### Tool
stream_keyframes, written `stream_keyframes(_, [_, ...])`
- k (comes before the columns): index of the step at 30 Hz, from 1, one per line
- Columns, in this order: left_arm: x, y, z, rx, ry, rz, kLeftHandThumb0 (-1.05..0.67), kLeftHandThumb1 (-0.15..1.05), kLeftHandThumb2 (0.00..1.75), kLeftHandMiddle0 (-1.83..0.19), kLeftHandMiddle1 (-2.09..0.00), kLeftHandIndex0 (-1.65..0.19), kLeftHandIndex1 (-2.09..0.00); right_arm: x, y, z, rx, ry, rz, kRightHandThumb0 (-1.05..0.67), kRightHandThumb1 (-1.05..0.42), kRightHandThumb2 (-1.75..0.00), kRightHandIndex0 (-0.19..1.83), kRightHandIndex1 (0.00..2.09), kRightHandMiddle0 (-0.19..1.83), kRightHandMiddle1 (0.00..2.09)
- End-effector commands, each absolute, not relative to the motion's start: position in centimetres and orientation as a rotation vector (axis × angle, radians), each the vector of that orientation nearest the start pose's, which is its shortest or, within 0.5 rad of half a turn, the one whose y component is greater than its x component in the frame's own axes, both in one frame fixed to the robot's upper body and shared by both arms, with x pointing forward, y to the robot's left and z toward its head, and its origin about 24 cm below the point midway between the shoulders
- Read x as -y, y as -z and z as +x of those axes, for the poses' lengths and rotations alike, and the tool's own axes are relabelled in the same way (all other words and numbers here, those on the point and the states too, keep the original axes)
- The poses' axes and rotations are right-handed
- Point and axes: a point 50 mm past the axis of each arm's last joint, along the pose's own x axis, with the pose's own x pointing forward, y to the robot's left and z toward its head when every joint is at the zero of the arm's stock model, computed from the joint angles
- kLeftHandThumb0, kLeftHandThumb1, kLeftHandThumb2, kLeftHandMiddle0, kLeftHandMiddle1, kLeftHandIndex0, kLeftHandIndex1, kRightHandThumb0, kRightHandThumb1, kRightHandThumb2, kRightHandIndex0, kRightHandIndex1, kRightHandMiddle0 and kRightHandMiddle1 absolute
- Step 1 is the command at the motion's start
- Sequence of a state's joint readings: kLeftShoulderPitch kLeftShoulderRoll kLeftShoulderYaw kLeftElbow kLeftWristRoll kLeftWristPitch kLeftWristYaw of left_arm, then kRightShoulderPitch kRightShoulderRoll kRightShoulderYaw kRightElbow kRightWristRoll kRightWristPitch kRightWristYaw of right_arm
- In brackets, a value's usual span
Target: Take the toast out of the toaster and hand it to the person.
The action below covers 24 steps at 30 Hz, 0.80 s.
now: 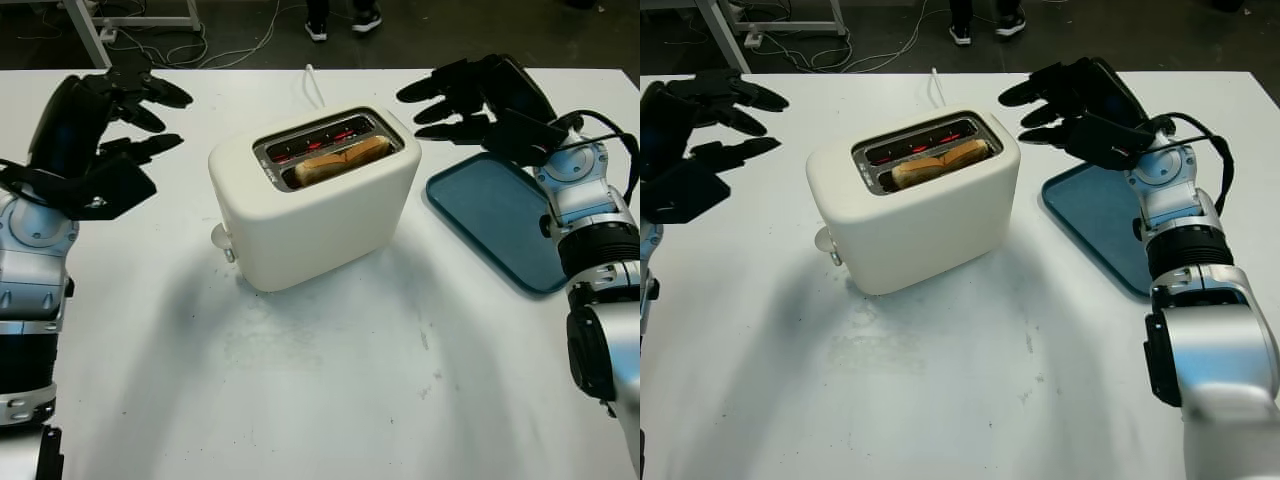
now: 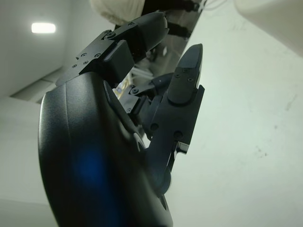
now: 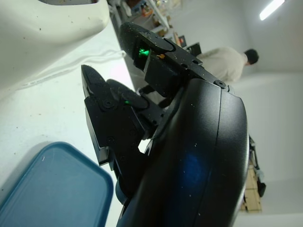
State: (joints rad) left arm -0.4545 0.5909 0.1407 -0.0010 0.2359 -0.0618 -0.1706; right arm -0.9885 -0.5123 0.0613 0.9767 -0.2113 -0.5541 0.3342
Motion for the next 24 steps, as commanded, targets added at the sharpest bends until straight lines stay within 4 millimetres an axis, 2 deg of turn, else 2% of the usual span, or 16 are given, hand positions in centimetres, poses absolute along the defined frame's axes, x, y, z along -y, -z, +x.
stream_keyframes(1, [-24.13, -22.02, 30.39, 0.476, -0.021, 0.836, -0.11, 0.81, 0.00, -0.74, -0.82, -0.75, -0.53, 20.30, -21.62, 39.15, 0.449, -0.336, -0.788, -0.10, -0.73, 0.00, 1.13, 0.07, 1.03, 0.01])
stream_keyframes(6, [-23.93, -22.02, 30.39, 0.471, -0.020, 0.838, -0.09, 0.82, 0.01, -0.74, -0.79, -0.76, -0.50, 20.30, -21.66, 39.13, 0.451, -0.334, -0.797, -0.15, -0.72, 0.00, 1.14, 0.06, 1.03, 0.01])
stream_keyframes(24, [-23.94, -21.94, 30.27, 0.487, -0.013, 0.826, -0.04, 0.81, 0.00, -0.77, -0.79, -0.81, -0.46, 20.61, -21.55, 39.06, 0.438, -0.336, -0.770, -0.03, -0.73, 0.00, 1.12, 0.04, 1.02, 0.00])
